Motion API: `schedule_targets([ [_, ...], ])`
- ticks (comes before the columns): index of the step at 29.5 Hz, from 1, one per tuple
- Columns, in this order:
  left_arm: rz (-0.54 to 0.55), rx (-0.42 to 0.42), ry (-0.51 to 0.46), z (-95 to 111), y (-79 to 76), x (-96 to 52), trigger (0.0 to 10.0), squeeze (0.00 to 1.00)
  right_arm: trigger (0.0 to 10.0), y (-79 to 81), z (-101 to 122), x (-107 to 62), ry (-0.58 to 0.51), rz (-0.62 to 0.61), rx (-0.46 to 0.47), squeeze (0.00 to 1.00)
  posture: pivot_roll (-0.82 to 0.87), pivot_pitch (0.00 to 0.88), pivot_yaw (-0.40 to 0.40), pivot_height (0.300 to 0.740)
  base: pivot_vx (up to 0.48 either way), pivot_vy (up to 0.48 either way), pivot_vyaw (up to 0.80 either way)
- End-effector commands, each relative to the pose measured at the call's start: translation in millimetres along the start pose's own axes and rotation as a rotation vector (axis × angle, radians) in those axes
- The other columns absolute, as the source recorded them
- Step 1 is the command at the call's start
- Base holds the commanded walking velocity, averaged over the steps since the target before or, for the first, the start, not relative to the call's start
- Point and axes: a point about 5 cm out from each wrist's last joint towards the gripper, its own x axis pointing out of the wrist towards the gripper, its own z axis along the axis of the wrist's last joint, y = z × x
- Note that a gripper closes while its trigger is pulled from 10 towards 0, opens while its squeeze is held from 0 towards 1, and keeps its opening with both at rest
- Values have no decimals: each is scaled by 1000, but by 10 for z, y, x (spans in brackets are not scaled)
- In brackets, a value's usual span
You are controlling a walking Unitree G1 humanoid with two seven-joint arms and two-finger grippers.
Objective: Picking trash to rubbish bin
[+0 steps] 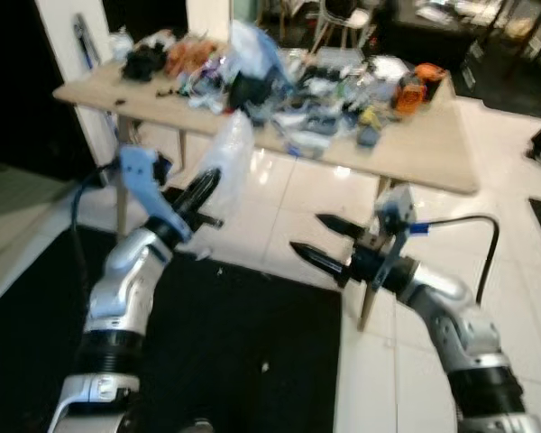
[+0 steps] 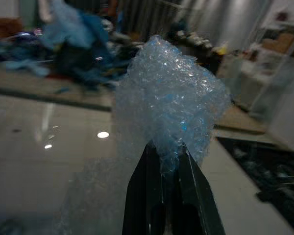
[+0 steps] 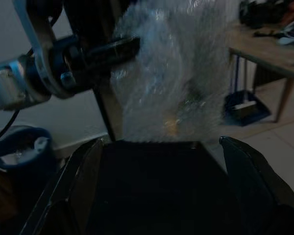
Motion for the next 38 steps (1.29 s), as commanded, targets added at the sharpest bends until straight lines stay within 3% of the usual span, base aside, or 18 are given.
schedule_targets([
  [1,-2,25,15,-44,-46,34,10000,0,10000,-4,13,-15,-6,-3,3,0,-80,0,-24,740,0,0,675],
  [10,-62,66,59,-171,-234,132,10000,0,10000,50,2,55,-29,17,26,0,-87,0,-23,740,0,0,681],
  [11,-74,70,67,-197,-246,143,10000,0,10000,144,-108,98,-5,59,58,0,-89,0,-26,740,0,0,681],
  [13,-80,87,87,-234,-239,140,10000,0,10000,162,-161,116,-6,68,95,0,-95,0,-24,740,0,0,681],
  [22,-127,90,126,-310,-263,158,10000,0,10000,134,-179,119,-2,66,107,0,-101,0,-19,740,0,0,681],
  [38,-123,75,116,-321,-224,149,10000,0,10000,129,-178,136,-22,63,125,0,-100,0,-14,740,0,0,672],
])
